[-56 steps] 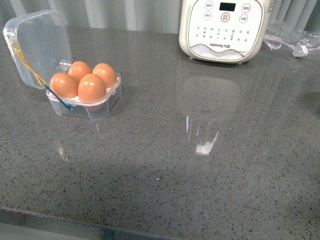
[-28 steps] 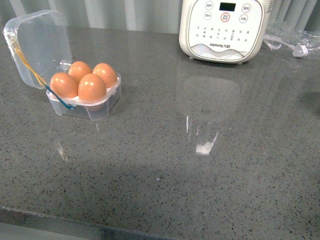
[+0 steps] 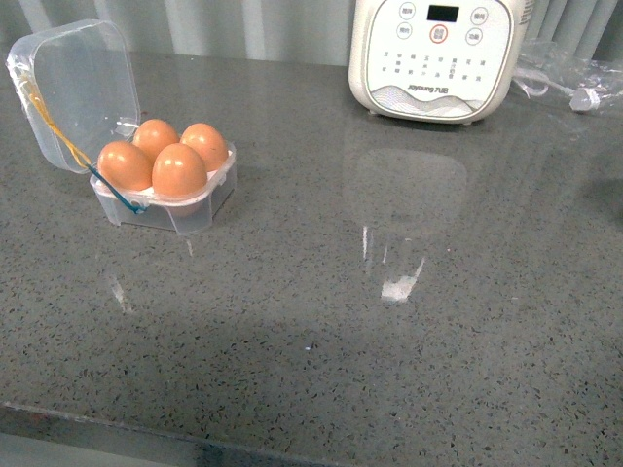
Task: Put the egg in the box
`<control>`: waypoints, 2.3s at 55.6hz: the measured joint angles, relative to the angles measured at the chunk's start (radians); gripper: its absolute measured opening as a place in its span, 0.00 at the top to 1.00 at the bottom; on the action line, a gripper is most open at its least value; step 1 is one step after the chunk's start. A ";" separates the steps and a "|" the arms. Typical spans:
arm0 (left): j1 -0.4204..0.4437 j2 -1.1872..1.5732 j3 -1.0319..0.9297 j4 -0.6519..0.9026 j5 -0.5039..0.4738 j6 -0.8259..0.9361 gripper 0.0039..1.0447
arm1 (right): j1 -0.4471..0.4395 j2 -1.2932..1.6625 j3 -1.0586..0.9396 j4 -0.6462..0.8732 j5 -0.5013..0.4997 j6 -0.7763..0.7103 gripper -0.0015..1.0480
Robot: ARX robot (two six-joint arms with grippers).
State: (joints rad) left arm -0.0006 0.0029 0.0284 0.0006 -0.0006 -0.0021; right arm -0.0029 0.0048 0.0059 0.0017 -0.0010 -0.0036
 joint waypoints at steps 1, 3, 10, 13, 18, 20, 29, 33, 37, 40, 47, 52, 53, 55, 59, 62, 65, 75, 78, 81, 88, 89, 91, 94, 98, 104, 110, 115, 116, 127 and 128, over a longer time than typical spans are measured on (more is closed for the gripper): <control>0.000 0.000 0.000 0.000 0.000 0.000 0.06 | 0.000 0.000 0.000 0.000 0.000 0.000 0.97; 0.000 0.000 0.000 0.000 0.000 0.000 0.06 | 0.000 0.000 0.000 0.000 0.000 0.000 0.97; 0.000 0.000 0.000 0.000 0.000 0.000 0.06 | 0.000 0.000 0.000 0.000 0.000 0.000 0.94; 0.000 0.000 0.000 0.000 0.000 0.000 0.06 | 0.000 0.000 0.000 0.000 0.000 0.000 0.87; 0.000 0.000 0.000 0.000 0.000 0.000 0.06 | 0.000 0.000 0.000 -0.001 0.000 0.000 0.68; 0.000 0.000 0.000 0.000 0.000 0.000 0.06 | 0.000 0.000 0.000 -0.001 0.000 0.000 0.62; 0.000 0.000 0.000 0.000 0.000 0.000 0.06 | 0.000 0.000 0.000 -0.001 0.000 0.000 0.26; 0.000 0.000 0.000 0.000 0.000 0.000 0.06 | 0.000 0.000 0.000 -0.001 0.000 0.000 0.11; 0.000 0.000 0.000 0.000 0.000 0.000 0.06 | 0.000 0.000 0.000 -0.001 0.000 0.000 0.07; 0.000 0.000 0.000 0.000 0.000 0.000 0.06 | 0.000 0.000 0.000 -0.001 0.000 0.000 0.08; 0.000 0.000 0.000 0.000 0.000 0.000 0.06 | 0.000 0.000 0.000 -0.001 0.000 0.000 0.07; 0.000 0.000 0.000 0.000 0.000 0.000 0.06 | 0.000 0.000 0.000 -0.001 0.000 0.000 0.07; 0.000 0.000 0.000 0.000 0.000 0.000 0.06 | 0.000 0.000 0.000 -0.001 0.000 0.000 0.07; 0.000 0.000 0.000 0.000 0.000 0.000 0.06 | 0.000 0.000 0.000 -0.001 0.000 0.000 0.07; 0.000 0.000 0.000 0.000 0.000 0.000 0.06 | 0.000 0.000 0.000 -0.001 0.000 0.000 0.07; 0.000 0.000 0.000 0.000 0.000 0.000 0.06 | 0.000 0.000 0.000 -0.001 0.000 0.000 0.07; 0.000 0.000 0.000 0.000 0.000 0.000 0.06 | 0.000 0.000 0.000 -0.001 0.000 0.000 0.07; -0.052 0.218 0.137 -0.356 -0.207 -0.020 0.06 | 0.000 0.000 0.000 -0.001 0.000 0.000 0.07; -0.052 0.276 0.159 -0.423 -0.207 -0.022 0.06 | 0.000 0.000 0.000 -0.001 0.000 0.000 0.07; -0.051 0.289 0.163 -0.430 -0.206 -0.023 0.06 | 0.000 0.000 0.000 -0.001 0.000 0.000 0.07; -0.048 0.302 0.209 -0.406 -0.195 -0.024 0.06 | 0.000 0.000 0.000 -0.001 0.000 0.000 0.07; -0.047 0.306 0.219 -0.394 -0.192 -0.024 0.06 | 0.000 0.000 0.000 -0.001 0.000 0.000 0.07; -0.040 0.327 0.238 -0.356 -0.178 -0.022 0.06 | 0.000 0.000 0.000 -0.001 0.000 0.000 0.07; -0.023 0.366 0.249 -0.305 -0.149 -0.017 0.06 | 0.000 0.000 0.000 -0.001 0.000 0.000 0.07; 0.013 0.433 0.259 -0.226 -0.113 -0.003 0.06 | 0.000 0.000 0.000 -0.001 0.000 0.000 0.07; 0.114 0.621 0.314 -0.018 -0.024 0.033 0.06 | 0.000 0.000 0.000 -0.001 0.000 0.000 0.07; 0.188 0.850 0.420 0.169 0.051 0.063 0.06 | 0.000 0.000 0.000 -0.001 0.000 0.000 0.07; 0.204 0.982 0.481 0.247 0.060 0.083 0.06 | 0.000 0.000 0.000 -0.001 0.000 0.000 0.07; 0.207 1.017 0.498 0.267 0.068 0.090 0.06 | 0.000 0.000 0.000 -0.001 0.000 0.000 0.07; 0.215 1.305 0.653 0.339 0.104 0.121 0.06 | 0.000 0.000 0.000 -0.001 0.000 0.000 0.07; 0.215 1.326 0.668 0.341 0.108 0.122 0.06 | 0.000 0.000 0.000 -0.001 0.000 0.000 0.07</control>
State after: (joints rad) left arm 0.2142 1.3285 0.6964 0.3420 0.1074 0.1196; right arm -0.0029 0.0044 0.0059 0.0006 -0.0010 -0.0036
